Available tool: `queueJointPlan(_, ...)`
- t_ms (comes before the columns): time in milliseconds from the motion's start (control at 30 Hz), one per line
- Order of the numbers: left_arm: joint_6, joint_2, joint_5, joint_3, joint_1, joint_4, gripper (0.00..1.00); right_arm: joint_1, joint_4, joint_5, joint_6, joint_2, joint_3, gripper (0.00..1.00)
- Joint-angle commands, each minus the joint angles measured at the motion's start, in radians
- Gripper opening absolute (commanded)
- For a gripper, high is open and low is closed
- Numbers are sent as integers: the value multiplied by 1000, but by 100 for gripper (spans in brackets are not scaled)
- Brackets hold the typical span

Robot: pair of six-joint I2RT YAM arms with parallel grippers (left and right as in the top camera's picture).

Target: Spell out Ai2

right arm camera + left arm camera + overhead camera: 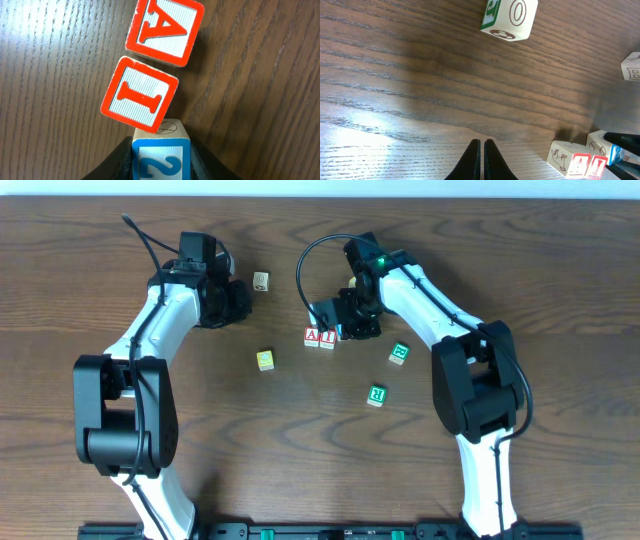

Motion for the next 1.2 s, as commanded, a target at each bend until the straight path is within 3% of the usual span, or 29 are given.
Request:
queueJointPlan(0, 22, 9, -14, 6, 2, 0, 6, -10, -2, -11, 13, 11, 12, 28)
queueJointPlan(100, 22, 9, -14, 6, 2, 0, 6, -10, 0, -8, 29, 11, 12, 27)
queueJointPlan(533, 22, 9, -17, 6, 2, 0, 6, -10, -34, 53, 203, -4, 12, 2)
queueJointPlan(1167, 30, 9, -33, 6, 1, 0, 6, -5, -117, -57, 327, -57, 11, 1)
